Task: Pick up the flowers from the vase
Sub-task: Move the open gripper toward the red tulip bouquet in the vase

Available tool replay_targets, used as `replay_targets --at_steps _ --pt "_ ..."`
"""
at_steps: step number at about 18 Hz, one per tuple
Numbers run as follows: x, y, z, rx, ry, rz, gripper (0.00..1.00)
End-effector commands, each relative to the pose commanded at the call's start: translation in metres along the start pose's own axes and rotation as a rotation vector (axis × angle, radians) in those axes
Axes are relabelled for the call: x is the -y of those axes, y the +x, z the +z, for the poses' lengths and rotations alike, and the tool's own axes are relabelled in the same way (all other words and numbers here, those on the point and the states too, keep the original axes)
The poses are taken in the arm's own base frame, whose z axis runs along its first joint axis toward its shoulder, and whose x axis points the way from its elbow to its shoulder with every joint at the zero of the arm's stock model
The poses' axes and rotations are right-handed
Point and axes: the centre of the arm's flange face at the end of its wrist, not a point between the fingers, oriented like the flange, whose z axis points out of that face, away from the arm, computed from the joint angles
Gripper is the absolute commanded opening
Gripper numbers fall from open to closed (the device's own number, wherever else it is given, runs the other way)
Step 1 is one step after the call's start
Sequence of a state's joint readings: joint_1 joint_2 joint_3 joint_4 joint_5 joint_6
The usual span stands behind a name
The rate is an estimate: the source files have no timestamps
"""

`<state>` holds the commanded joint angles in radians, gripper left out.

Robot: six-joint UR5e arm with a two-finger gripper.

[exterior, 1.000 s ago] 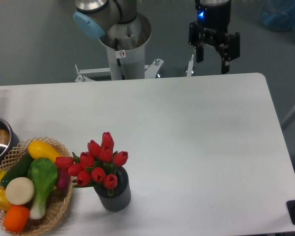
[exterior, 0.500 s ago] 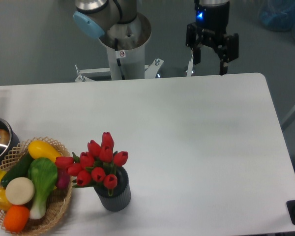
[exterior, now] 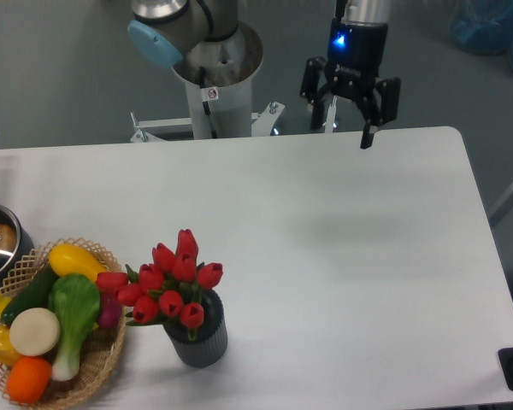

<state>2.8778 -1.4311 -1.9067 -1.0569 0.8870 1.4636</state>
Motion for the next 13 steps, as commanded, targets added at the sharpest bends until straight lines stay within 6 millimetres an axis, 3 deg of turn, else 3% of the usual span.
replay_targets --at_steps 3,9,13 --pt "0.003 -0.001 0.01 -0.033 0.099 -0.04 1.0" --pt "0.0 0.0 0.021 -0.053 0.107 -0.043 1.0" --pt "0.006 0.002 0.052 -0.071 0.127 0.015 1.0"
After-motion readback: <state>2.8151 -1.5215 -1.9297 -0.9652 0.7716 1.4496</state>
